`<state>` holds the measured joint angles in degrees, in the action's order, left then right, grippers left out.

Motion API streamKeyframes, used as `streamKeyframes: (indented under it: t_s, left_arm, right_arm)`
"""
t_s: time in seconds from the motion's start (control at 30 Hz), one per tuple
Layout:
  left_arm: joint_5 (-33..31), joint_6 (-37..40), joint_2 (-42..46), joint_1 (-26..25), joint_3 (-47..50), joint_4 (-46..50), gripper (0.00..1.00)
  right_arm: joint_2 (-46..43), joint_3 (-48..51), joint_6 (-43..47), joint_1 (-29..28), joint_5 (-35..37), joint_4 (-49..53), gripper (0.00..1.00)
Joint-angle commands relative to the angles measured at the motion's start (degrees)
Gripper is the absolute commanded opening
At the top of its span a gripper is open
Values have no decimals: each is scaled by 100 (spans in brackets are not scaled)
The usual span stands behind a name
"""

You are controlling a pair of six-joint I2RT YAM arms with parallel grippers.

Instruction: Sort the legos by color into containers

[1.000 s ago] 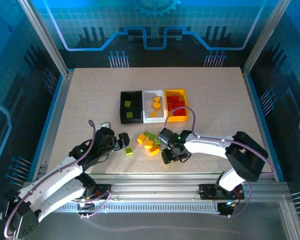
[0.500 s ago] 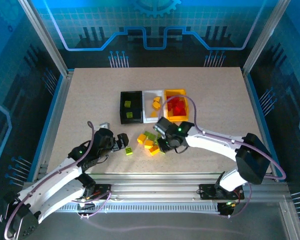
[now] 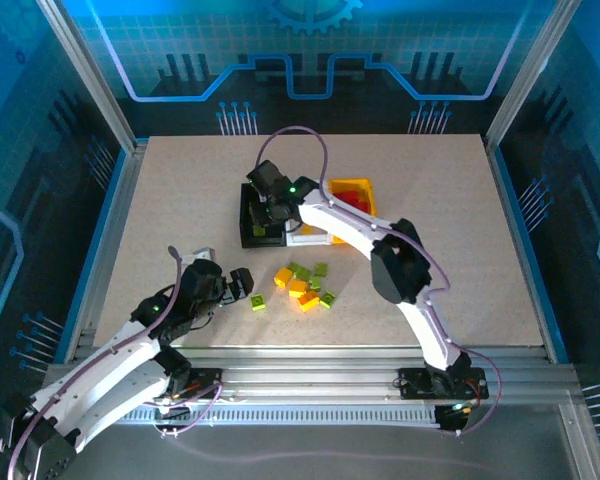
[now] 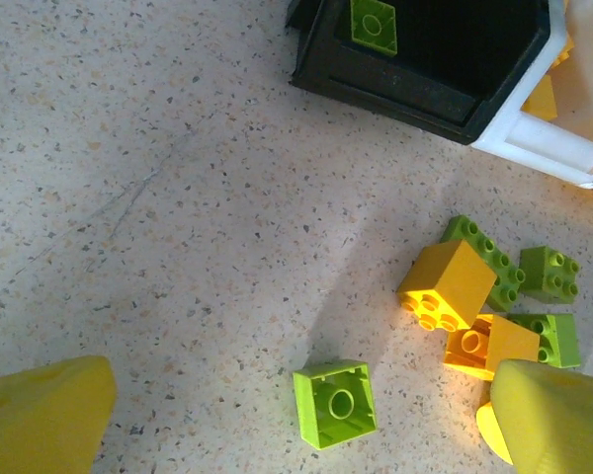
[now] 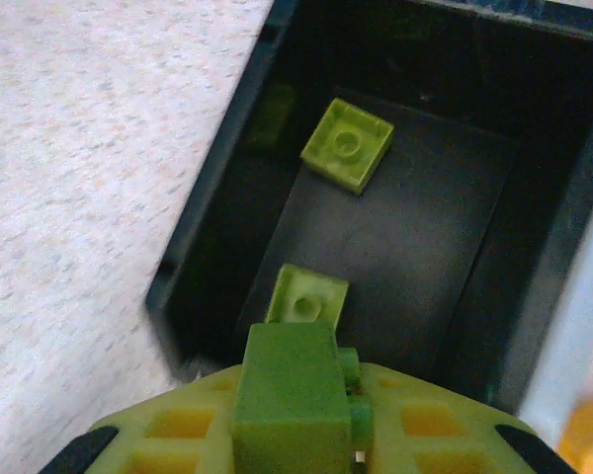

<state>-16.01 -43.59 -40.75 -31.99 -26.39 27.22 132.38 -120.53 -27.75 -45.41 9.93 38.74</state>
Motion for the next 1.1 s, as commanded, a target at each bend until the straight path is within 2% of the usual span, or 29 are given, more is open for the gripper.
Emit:
streamKeyframes:
  t_s: [0.0, 0.1, 0.17, 0.3, 0.57, 0.73, 0.9, 1.07]
  left_arm:
    - [68, 1, 61, 61, 42, 205, 99]
    - [73, 34, 64, 66, 3, 230, 99]
    - [73, 37, 64, 64, -24, 242, 99]
    - [72, 29, 67, 69, -63, 233, 99]
    - [70, 52, 59, 77, -52, 162, 99]
    - [90, 77, 2, 106, -33, 77, 99]
    - [148, 68, -72, 137, 11, -1, 99]
    - [186, 62, -159, 147, 18, -49, 99]
  right_arm:
    - [475, -699, 101, 107, 63, 545, 36]
    - [599, -1045, 158, 115, 0, 630, 55]
    - [403, -998, 190, 102, -9, 567, 63]
    - [-364, -391, 168, 61, 26, 394, 65]
    - [-2852, 3018, -501, -82, 97, -491, 68]
    - [-3850, 4743, -844, -92, 246, -446, 72]
    - [-4165, 5898, -1387, 117, 236, -721, 75]
    - [-3646, 5919, -2341, 174, 294, -1158, 76]
